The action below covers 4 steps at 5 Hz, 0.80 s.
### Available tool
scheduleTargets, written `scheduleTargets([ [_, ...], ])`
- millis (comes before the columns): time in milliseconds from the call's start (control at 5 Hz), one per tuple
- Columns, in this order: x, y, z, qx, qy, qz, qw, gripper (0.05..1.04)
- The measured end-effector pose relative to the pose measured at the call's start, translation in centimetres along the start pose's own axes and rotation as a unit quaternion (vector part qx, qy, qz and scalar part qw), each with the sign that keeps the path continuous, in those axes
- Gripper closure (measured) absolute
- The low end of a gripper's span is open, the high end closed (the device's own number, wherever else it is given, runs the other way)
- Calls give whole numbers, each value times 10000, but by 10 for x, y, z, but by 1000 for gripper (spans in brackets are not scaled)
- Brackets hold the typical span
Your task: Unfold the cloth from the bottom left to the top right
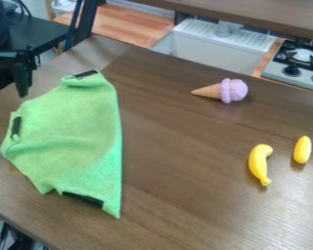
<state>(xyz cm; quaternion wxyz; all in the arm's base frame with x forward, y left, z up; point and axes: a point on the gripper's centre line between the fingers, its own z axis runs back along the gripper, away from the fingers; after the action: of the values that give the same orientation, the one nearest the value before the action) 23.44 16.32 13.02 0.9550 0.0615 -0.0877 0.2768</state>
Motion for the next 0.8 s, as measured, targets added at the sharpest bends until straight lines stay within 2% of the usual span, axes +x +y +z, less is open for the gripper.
scheduleTargets([
  [200, -3, -1, -8, -28, 154, 6, 9999, 83],
  [400, -3, -2, -14, -184, 262, 202, 9993, 83],
  [800, 5, -5, -37, -160, 462, 705, 9963, 83],
])
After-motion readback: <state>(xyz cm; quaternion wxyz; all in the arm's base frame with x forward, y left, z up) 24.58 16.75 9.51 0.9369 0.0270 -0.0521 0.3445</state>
